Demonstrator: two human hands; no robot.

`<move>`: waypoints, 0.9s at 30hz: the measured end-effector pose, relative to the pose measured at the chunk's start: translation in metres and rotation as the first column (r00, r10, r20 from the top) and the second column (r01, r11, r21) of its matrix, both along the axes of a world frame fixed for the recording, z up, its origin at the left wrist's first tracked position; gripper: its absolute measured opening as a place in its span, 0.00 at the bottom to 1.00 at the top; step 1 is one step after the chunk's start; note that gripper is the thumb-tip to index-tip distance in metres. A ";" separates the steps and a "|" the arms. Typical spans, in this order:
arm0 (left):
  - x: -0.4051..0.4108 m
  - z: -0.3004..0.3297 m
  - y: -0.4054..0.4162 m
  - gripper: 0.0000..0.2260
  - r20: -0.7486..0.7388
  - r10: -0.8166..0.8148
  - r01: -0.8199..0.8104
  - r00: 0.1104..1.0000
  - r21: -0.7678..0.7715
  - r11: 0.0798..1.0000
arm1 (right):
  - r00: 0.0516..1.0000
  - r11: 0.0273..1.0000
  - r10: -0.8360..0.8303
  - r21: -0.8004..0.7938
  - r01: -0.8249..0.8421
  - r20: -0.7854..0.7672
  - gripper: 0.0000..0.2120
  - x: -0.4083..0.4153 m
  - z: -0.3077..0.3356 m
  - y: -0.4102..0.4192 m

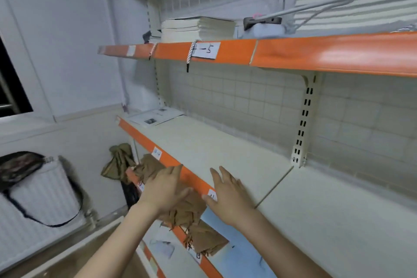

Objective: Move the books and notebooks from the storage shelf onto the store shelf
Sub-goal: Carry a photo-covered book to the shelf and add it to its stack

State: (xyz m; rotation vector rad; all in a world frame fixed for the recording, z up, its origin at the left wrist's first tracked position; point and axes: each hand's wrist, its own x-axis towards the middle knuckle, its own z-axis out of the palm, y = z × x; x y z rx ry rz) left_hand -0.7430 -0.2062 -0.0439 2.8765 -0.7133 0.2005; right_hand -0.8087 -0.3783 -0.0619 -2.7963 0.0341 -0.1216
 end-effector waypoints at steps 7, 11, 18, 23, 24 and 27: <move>0.031 -0.017 0.049 0.31 -0.011 0.105 -0.105 0.994 -0.083 0.991 | 0.991 0.992 0.128 -0.028 -0.127 0.048 0.32 0.056 0.003 0.046; 0.057 -0.024 0.075 0.30 -0.043 0.148 -0.151 0.988 -0.088 0.985 | 0.983 0.983 0.180 -0.048 -0.178 0.041 0.30 0.097 0.000 0.075; 0.149 -0.018 0.118 0.28 -0.049 0.182 -0.187 0.982 -0.119 0.975 | 0.971 0.972 0.228 -0.066 -0.224 0.070 0.27 0.198 0.004 0.118; 0.236 -0.006 0.131 0.29 -0.057 0.191 -0.196 0.980 -0.111 0.974 | 0.976 0.977 0.206 -0.070 -0.201 0.070 0.27 0.282 0.008 0.134; 0.253 -0.004 0.131 0.30 -0.058 0.189 -0.195 0.980 -0.113 0.974 | 0.976 0.977 0.205 -0.080 -0.199 0.071 0.27 0.298 0.010 0.135; 0.297 0.001 0.134 0.31 -0.075 0.182 -0.190 0.980 -0.106 0.976 | 0.981 0.981 0.188 -0.065 -0.184 0.057 0.27 0.345 0.012 0.138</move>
